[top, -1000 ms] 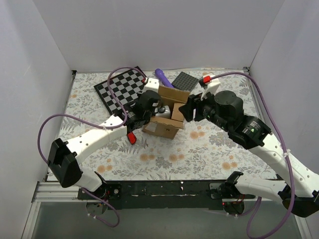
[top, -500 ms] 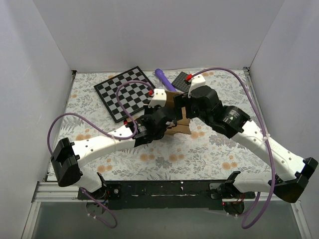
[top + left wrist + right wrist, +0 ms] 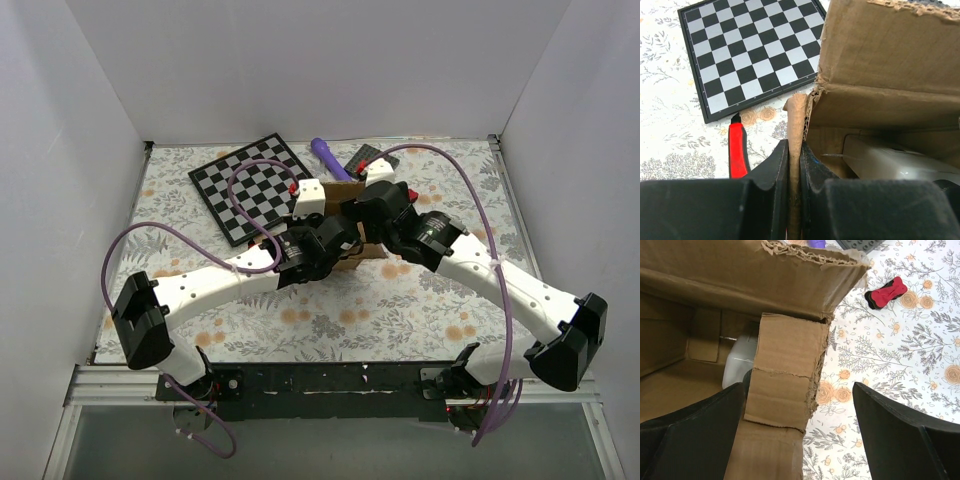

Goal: Unpack the express box
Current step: Open the express box at the center of the board.

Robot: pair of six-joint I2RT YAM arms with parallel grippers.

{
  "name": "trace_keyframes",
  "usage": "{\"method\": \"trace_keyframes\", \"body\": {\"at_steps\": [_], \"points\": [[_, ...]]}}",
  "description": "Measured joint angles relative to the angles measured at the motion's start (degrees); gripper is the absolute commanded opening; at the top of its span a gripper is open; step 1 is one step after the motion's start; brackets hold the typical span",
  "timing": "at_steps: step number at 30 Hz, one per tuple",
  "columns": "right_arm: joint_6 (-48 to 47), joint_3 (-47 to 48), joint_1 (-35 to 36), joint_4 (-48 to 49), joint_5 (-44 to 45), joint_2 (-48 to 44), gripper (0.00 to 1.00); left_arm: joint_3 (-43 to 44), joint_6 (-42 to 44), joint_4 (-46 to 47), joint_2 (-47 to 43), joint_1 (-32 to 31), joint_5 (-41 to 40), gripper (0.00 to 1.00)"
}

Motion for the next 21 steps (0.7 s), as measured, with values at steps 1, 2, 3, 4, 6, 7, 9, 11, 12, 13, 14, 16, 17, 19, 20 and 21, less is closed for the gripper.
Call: {"method": "trace_keyframes", "body": {"at_steps": [1, 2, 3, 4, 6, 7, 9, 11, 12, 13, 14, 16, 17, 19, 20, 21], "points": [[0.0, -0.1, 0.1, 0.2, 0.2, 0.4, 0.96, 0.4, -1.5, -1.2, 0.2, 0.0, 0.0, 0.0], [0.0, -0.4, 0.1, 0.5, 0.6, 0.9, 0.96, 0.6, -2.0, -1.6, 0.3, 0.0, 0.0, 0.0], [0.0, -0.7, 0.1, 0.5, 0.7, 1.1, 0.96, 0.9, -3.0, -2.6, 0.5, 0.0, 0.0, 0.0], [0.0, -1.1, 0.1, 0.5, 1.0, 1.4, 0.96, 1.2, -3.8, -3.3, 0.7, 0.0, 0.0, 0.0], [-0.2, -1.6, 0.2, 0.5, 1.3, 1.8, 0.96, 1.3, -5.2, -4.3, 0.8, 0.0, 0.2, 0.0], [-0.2, -1.7, 0.2, 0.5, 1.5, 1.9, 0.96, 1.3, -5.8, -4.8, 0.8, 0.0, 0.2, 0.0], [-0.3, -1.8, 0.2, 0.6, 1.5, 2.2, 0.96, 1.3, -6.6, -5.2, 0.8, 0.0, 0.2, 0.0], [-0.4, -2.1, 0.2, 1.6, 1.4, 2.1, 0.96, 1.3, -7.2, -5.5, 0.8, 0.0, 0.2, 0.0], [-0.4, -2.3, 0.2, 2.3, 1.4, 2.1, 0.96, 1.3, -7.4, -5.7, 0.7, 0.0, 0.3, 0.0], [-0.4, -2.6, 0.2, 3.0, 1.3, 2.1, 0.96, 1.3, -7.6, -5.7, 0.8, 0.0, 0.4, 0.0], [-0.4, -2.8, 0.3, 3.6, 1.2, 2.1, 0.96, 1.3, -7.7, -5.7, 0.8, 0.0, 0.4, 0.0], [-0.4, -3.2, 0.4, 4.9, 0.6, 2.1, 0.96, 1.3, -8.0, -5.7, 0.8, 0.0, 0.6, 0.0], [-0.4, -3.3, 0.5, 5.5, 0.2, 2.0, 0.96, 1.3, -8.0, -5.7, 0.8, 0.0, 0.7, 0.0], [-0.4, -3.3, 0.5, 6.2, -0.3, 2.0, 0.96, 1.3, -8.1, -5.7, 0.8, 0.0, 0.8, 0.0], [-0.4, -3.3, 0.5, 6.5, -0.3, 2.1, 0.96, 1.3, -8.1, -5.7, 0.8, 0.0, 0.9, 0.0], [-0.4, -3.3, 0.5, 6.5, -0.3, 2.3, 0.96, 1.3, -8.2, -5.7, 0.7, 0.0, 0.9, 0.0]]}}
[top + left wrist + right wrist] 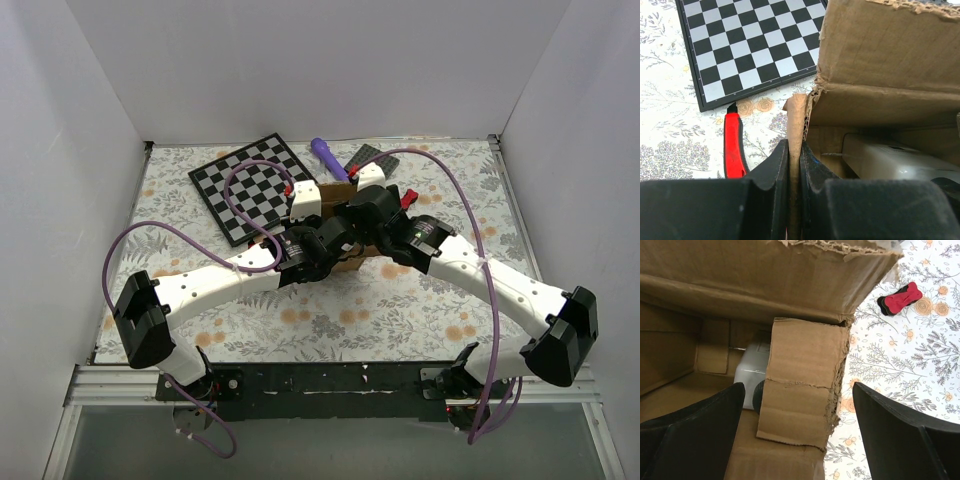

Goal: Unpack the express box
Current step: Open the express box at the center of the board.

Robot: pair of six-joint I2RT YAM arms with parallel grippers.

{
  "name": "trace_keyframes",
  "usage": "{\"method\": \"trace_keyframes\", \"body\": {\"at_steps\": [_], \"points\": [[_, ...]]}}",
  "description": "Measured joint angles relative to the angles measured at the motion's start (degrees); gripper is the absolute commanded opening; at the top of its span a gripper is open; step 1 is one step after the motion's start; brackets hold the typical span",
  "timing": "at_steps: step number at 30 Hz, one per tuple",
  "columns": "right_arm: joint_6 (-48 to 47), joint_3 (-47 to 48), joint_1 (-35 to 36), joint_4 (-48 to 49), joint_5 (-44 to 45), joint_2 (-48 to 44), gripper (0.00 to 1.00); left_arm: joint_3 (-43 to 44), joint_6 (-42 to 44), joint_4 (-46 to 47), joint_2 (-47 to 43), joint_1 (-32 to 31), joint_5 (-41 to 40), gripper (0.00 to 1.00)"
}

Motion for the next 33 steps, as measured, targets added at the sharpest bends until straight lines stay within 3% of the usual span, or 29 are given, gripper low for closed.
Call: {"method": "trace_keyframes", "body": {"at_steps": [11, 25, 28, 33], "points": [[-1.6, 2.1, 0.3, -3.1, 6.1, 3.3, 0.92, 0.0, -0.7, -0.2, 0.0, 0.0, 0.5, 0.0], [-2.9, 3.7, 0.7, -6.5, 10.1, -3.3, 0.86, -0.1, -0.5, 0.8, 0.0, 0.0, 1.3, 0.0], [-3.0, 3.8, 0.6, -7.6, 11.0, -4.7, 0.81, -0.2, -0.6, 0.7, 0.0, 0.1, 1.6, 0.0], [-2.8, 3.2, 0.6, -8.3, 11.2, -5.8, 0.65, -0.7, -0.9, 0.8, 0.0, 0.3, 1.7, 0.0]]}}
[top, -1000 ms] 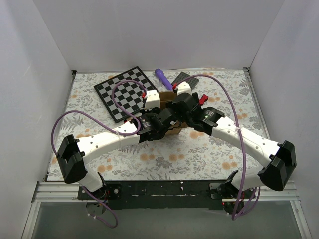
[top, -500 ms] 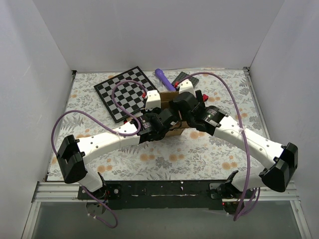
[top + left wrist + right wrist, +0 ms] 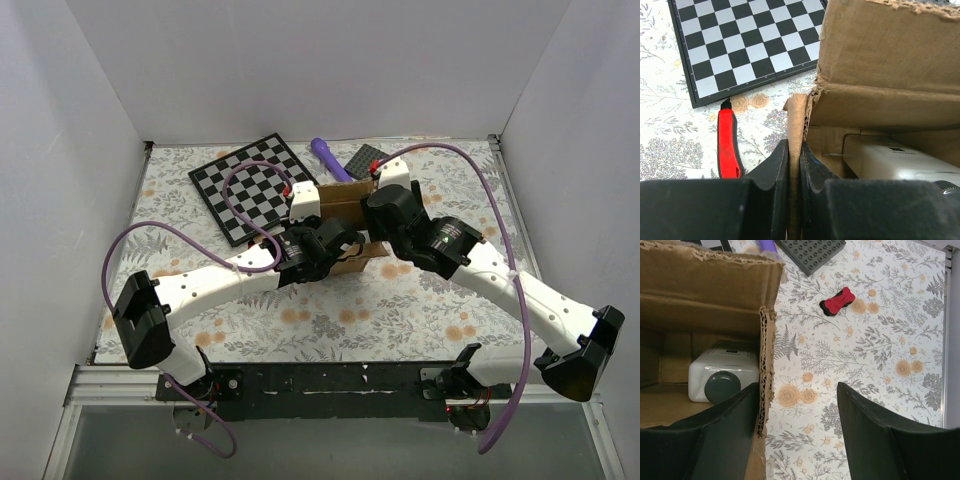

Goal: Unpack the express box
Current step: Open the express box at the center of the board.

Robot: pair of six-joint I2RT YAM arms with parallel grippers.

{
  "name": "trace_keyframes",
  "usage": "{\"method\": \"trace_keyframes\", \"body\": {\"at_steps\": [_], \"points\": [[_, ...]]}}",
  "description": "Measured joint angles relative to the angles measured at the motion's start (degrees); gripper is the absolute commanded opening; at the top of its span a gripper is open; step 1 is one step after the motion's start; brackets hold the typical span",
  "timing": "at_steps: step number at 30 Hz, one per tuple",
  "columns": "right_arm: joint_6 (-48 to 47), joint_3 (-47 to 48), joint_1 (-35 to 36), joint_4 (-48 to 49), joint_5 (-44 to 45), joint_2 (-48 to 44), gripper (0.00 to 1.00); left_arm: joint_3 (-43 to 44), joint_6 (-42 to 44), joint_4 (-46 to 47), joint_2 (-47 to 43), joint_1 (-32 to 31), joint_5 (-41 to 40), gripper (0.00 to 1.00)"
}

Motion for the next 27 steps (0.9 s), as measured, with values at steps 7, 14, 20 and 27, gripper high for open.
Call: {"method": "trace_keyframes", "body": {"at_steps": [7, 14, 20, 27], "points": [[0.8, -3.7, -0.2, 0.2, -1.1, -1.9, 0.45, -1.4, 0.0, 1.1, -0.9, 0.0, 0.0, 0.0], [1.4, -7.6, -2.1, 1.7, -2.8, -4.9, 0.51, -3.1, -0.2, 1.9, -1.9, 0.0, 0.0, 0.0], [1.5, -11.7, -4.8, 4.1, -6.7, -5.9, 0.5, -5.0, -0.9, 2.9, -3.0, 0.1, 0.0, 0.0], [-0.1, -12.8, -5.2, 8.2, -11.6, -6.3, 0.52, -13.8, -0.5, 10.6, -9.5, 0.1, 0.7, 0.0]]}}
